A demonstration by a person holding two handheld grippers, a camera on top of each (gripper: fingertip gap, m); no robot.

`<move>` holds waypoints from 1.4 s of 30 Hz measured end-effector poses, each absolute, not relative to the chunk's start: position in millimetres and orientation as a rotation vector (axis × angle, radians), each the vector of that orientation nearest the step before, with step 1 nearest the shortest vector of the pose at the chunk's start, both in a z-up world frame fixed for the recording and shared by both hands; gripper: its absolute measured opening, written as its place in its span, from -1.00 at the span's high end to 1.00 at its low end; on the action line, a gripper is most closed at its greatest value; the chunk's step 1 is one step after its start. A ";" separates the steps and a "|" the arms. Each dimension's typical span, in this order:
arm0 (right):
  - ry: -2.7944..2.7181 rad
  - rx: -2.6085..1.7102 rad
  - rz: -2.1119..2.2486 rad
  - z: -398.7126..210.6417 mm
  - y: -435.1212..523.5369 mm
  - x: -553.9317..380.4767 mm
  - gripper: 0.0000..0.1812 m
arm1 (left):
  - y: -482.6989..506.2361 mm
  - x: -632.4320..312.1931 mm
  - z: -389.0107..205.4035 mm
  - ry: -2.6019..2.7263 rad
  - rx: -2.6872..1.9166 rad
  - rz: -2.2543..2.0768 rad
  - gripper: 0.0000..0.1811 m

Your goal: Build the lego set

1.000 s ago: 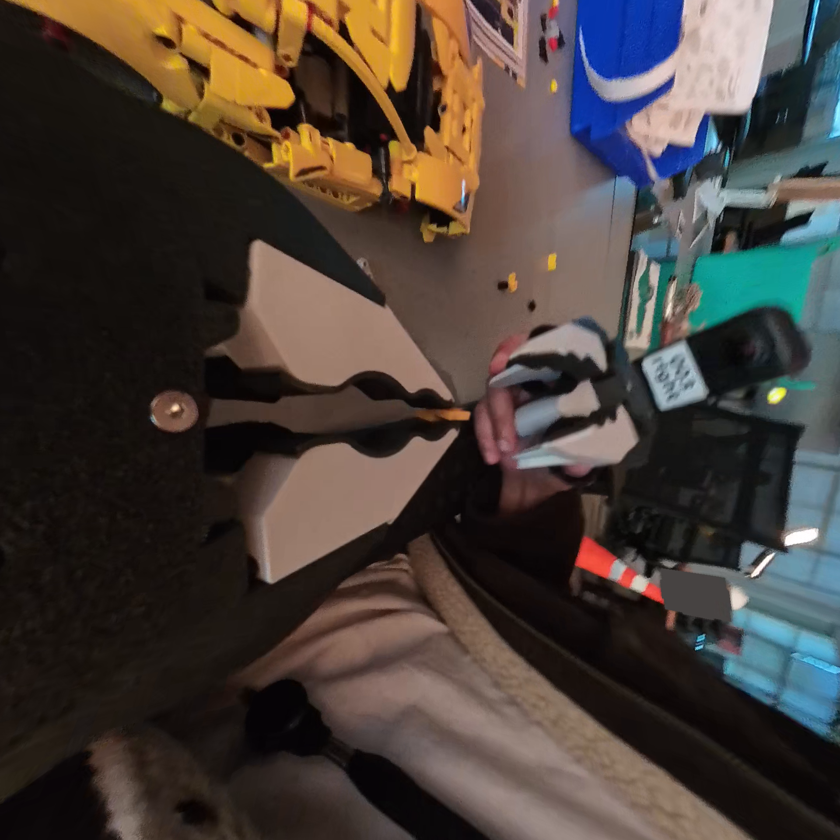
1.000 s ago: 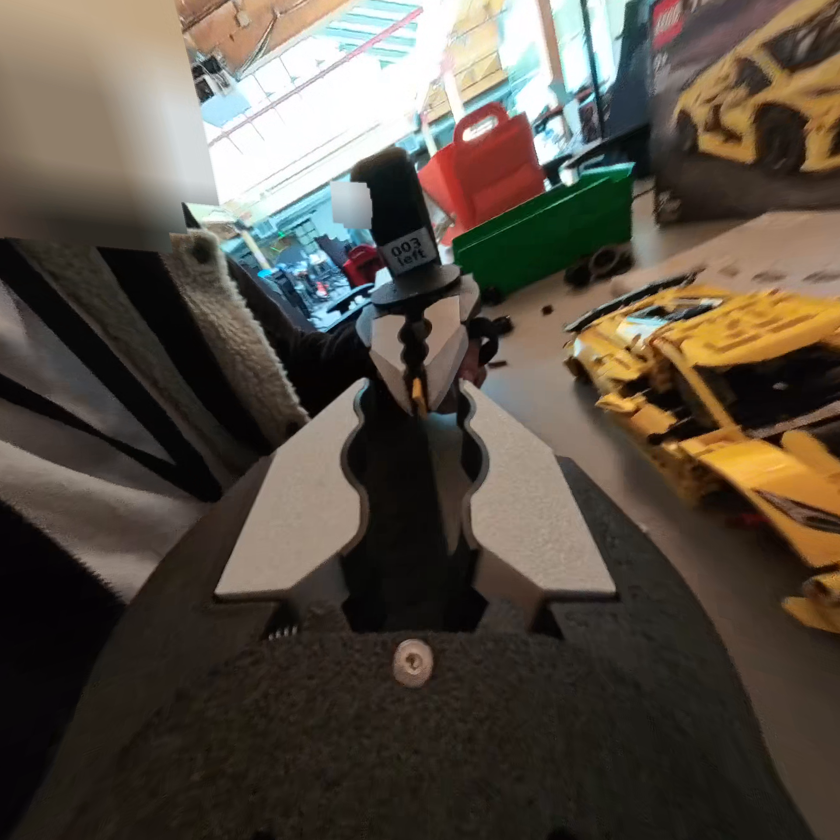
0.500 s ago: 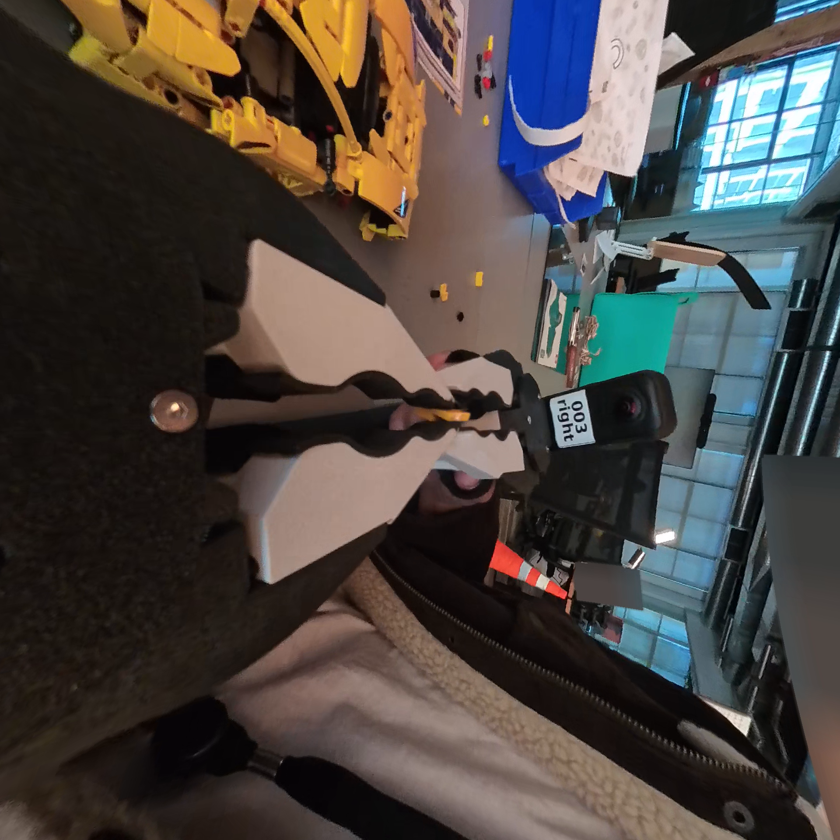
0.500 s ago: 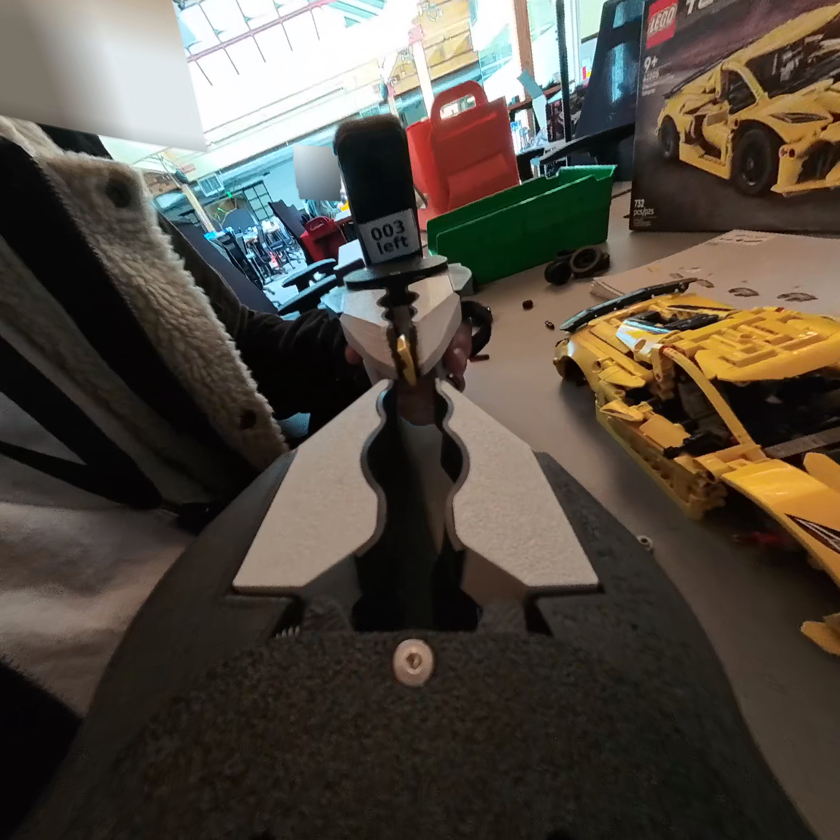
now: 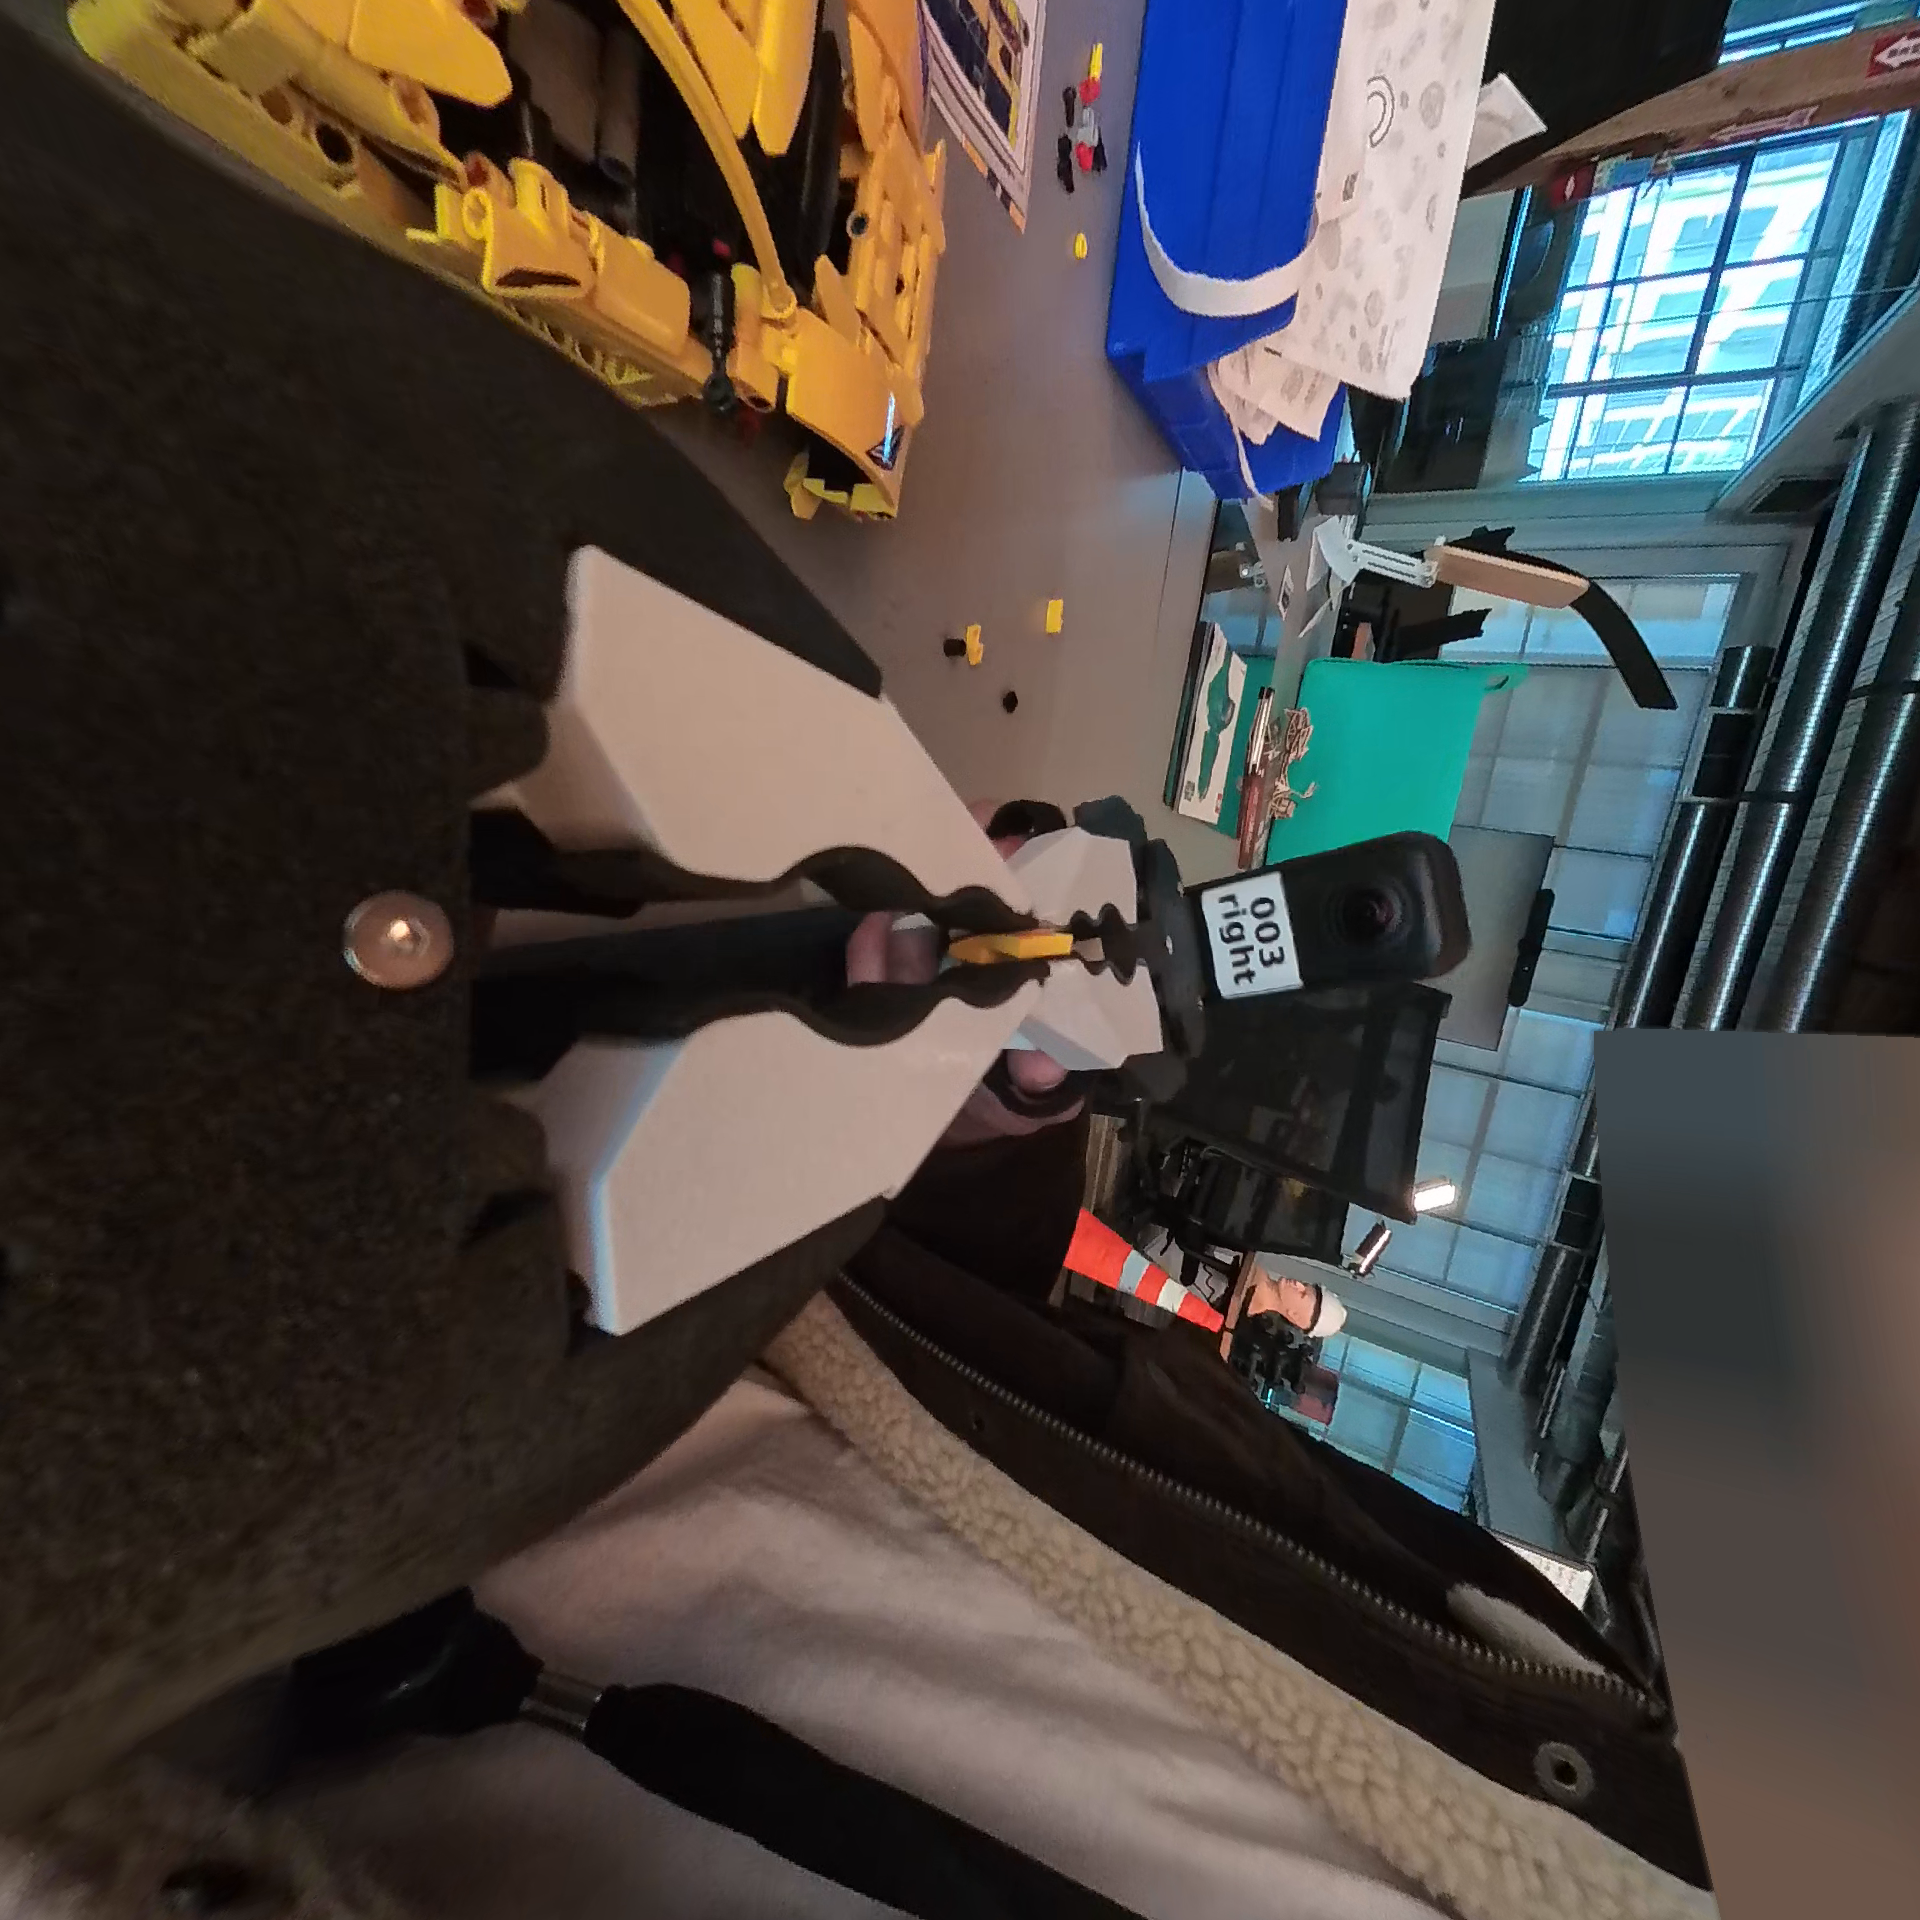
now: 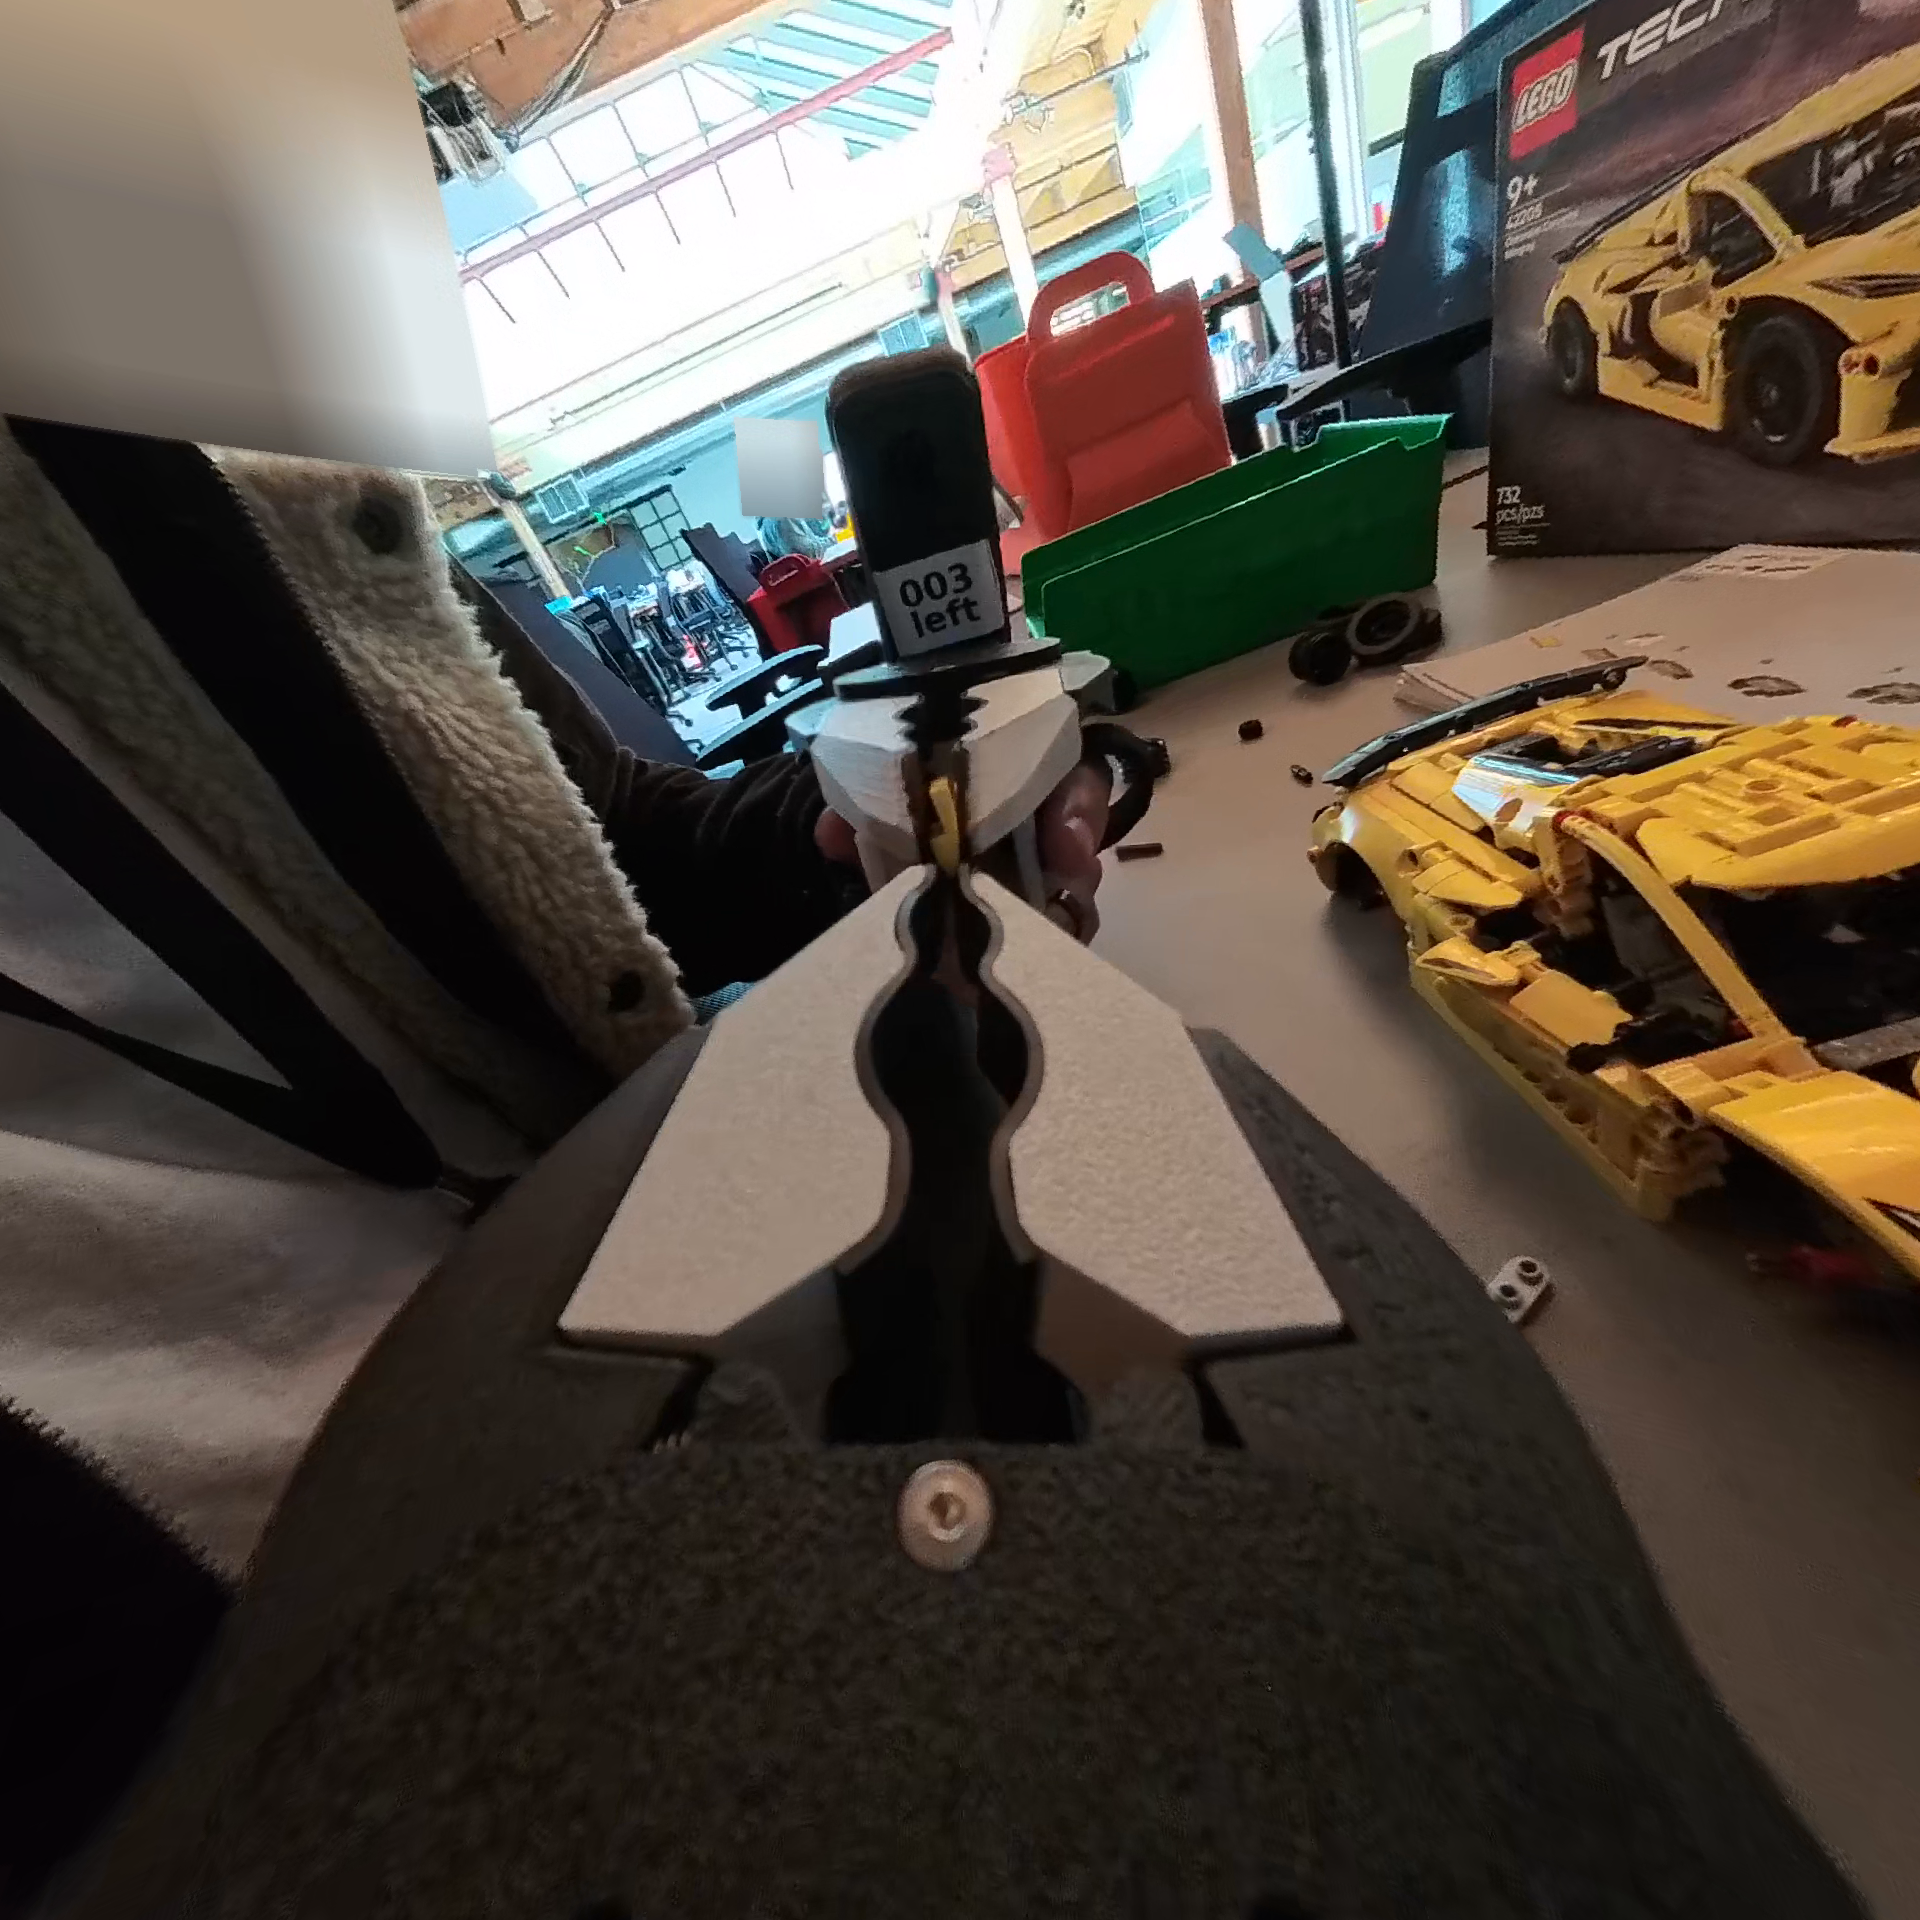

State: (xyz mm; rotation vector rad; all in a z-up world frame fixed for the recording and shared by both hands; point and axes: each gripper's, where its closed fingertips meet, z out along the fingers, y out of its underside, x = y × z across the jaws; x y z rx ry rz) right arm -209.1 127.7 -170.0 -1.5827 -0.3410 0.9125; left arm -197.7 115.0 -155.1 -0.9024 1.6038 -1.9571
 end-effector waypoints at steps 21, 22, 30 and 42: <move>-0.338 -1.594 0.977 -172.1 125.7 -212.3 0.99 | 116.4 -199.2 -155.1 1.610 -0.840 -1.890 0.98; -0.334 -1.595 0.984 -172.0 125.7 -212.0 0.99 | 116.5 -198.8 -155.1 1.610 -0.836 -1.875 0.98; -0.318 -1.605 0.993 -173.6 126.9 -210.3 1.00 | 117.4 -196.8 -156.1 1.605 -0.857 -1.865 0.97; -0.311 -1.594 1.033 -171.3 125.6 -210.5 0.99 | 114.4 -197.2 -154.5 1.589 -0.784 -1.800 0.93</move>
